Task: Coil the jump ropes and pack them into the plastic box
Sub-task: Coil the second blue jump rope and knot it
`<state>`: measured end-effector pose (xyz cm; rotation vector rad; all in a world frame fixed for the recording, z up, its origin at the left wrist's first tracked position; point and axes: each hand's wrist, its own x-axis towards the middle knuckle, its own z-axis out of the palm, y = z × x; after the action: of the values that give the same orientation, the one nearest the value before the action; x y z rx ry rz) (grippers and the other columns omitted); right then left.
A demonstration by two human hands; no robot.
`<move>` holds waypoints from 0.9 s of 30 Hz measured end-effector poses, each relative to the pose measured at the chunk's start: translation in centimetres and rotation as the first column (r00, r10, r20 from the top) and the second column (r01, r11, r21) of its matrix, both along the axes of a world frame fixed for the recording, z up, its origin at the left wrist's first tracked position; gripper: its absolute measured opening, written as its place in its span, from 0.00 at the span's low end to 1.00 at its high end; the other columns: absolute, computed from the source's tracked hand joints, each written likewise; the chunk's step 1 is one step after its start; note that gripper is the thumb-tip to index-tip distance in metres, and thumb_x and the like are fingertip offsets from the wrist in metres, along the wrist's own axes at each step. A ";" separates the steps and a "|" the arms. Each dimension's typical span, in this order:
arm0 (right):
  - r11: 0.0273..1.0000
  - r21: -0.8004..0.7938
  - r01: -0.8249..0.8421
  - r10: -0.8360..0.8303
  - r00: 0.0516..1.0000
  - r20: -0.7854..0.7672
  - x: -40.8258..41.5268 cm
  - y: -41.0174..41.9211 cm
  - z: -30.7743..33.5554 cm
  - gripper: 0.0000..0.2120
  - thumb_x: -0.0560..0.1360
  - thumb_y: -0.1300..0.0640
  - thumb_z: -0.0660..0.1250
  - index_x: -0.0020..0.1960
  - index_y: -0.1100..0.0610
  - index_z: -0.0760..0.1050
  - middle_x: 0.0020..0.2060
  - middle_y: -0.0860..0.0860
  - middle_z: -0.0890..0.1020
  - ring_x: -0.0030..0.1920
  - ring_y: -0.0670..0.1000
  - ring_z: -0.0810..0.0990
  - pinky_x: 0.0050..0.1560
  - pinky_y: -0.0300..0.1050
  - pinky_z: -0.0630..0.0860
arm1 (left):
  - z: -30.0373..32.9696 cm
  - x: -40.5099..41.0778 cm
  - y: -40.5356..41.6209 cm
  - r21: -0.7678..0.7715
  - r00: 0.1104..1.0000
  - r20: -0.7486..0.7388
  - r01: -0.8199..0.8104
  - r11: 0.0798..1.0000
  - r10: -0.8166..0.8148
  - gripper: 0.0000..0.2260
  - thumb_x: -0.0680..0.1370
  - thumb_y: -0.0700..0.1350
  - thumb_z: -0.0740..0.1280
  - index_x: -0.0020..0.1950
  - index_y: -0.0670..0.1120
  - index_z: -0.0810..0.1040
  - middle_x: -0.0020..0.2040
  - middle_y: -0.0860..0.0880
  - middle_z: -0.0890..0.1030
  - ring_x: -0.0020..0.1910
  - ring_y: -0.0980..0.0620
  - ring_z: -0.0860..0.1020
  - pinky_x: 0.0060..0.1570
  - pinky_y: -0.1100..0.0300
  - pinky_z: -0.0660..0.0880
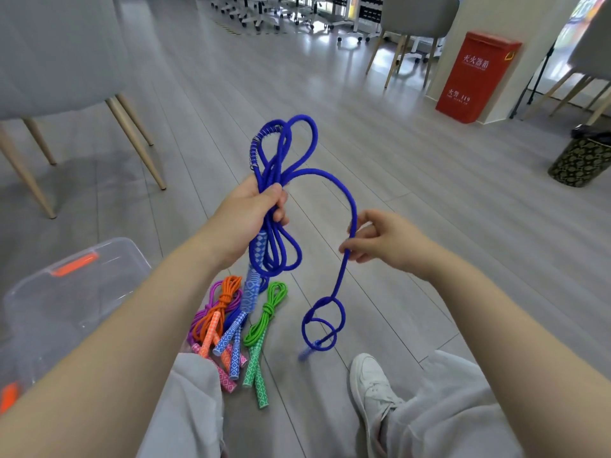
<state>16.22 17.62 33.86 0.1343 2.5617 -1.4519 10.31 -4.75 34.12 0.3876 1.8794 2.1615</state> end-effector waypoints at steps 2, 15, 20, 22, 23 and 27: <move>0.993 -0.090 0.077 -0.083 0.995 -0.064 0.1 0.0 0.9 0.09 0.74 0.61 0.72 0.51 0.63 0.76 0.41 0.55 0.86 0.43 0.53 0.86 0.47 0.45 0.83 | -0.5 0.1 0.1 -0.115 1.000 0.007 0.003 0.993 -0.002 0.06 0.82 0.40 0.58 0.55 0.43 0.74 0.37 0.51 0.74 0.32 0.55 0.71 0.47 0.54 0.74; 0.896 -0.414 0.163 -0.288 0.922 -0.259 0.2 -2.7 3.1 0.08 0.72 0.63 0.73 0.46 0.67 0.77 0.39 0.60 0.83 0.36 0.49 0.82 0.40 0.39 0.80 | -1.1 2.8 3.4 -0.264 0.949 -0.006 0.304 0.915 -0.317 0.10 0.83 0.41 0.56 0.61 0.51 0.72 0.54 0.51 0.83 0.40 0.52 0.74 0.44 0.58 0.74; 0.936 -0.285 0.205 -0.294 0.901 -0.318 -0.4 -2.9 2.5 0.10 0.70 0.57 0.76 0.39 0.59 0.76 0.37 0.55 0.81 0.38 0.47 0.78 0.37 0.38 0.76 | -1.4 2.8 3.5 -0.325 0.943 -0.031 0.304 0.896 -0.331 0.10 0.83 0.43 0.56 0.62 0.52 0.71 0.48 0.53 0.83 0.42 0.55 0.76 0.47 0.59 0.77; 0.940 -0.263 0.216 -0.298 0.897 -0.326 -0.4 -3.0 2.2 0.11 0.69 0.56 0.76 0.38 0.59 0.76 0.37 0.54 0.81 0.39 0.49 0.78 0.42 0.44 0.78 | -1.8 2.7 3.6 -0.362 0.944 -0.043 0.290 0.886 -0.327 0.08 0.83 0.44 0.57 0.57 0.55 0.71 0.44 0.54 0.82 0.41 0.56 0.76 0.46 0.57 0.75; 0.945 -0.242 0.218 -0.292 0.897 -0.332 -0.4 -3.0 2.1 0.11 0.70 0.56 0.76 0.38 0.58 0.75 0.36 0.53 0.80 0.38 0.49 0.77 0.42 0.45 0.77 | -2.0 2.6 3.7 -0.366 0.948 -0.038 0.280 0.887 -0.315 0.07 0.83 0.45 0.57 0.56 0.54 0.72 0.42 0.54 0.81 0.41 0.56 0.76 0.46 0.55 0.74; 0.961 -0.176 0.213 -0.258 0.922 -0.289 -0.4 -2.4 1.7 0.15 0.72 0.49 0.74 0.44 0.61 0.77 0.38 0.53 0.80 0.38 0.45 0.76 0.39 0.41 0.74 | -2.1 2.4 3.6 -0.276 0.970 -0.005 0.234 0.932 -0.245 0.08 0.83 0.43 0.57 0.59 0.53 0.72 0.37 0.54 0.77 0.46 0.52 0.79 0.57 0.48 0.74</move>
<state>15.78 15.24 35.59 0.2171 2.7500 -1.8747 12.72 -1.15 32.03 0.5716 1.9995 1.7215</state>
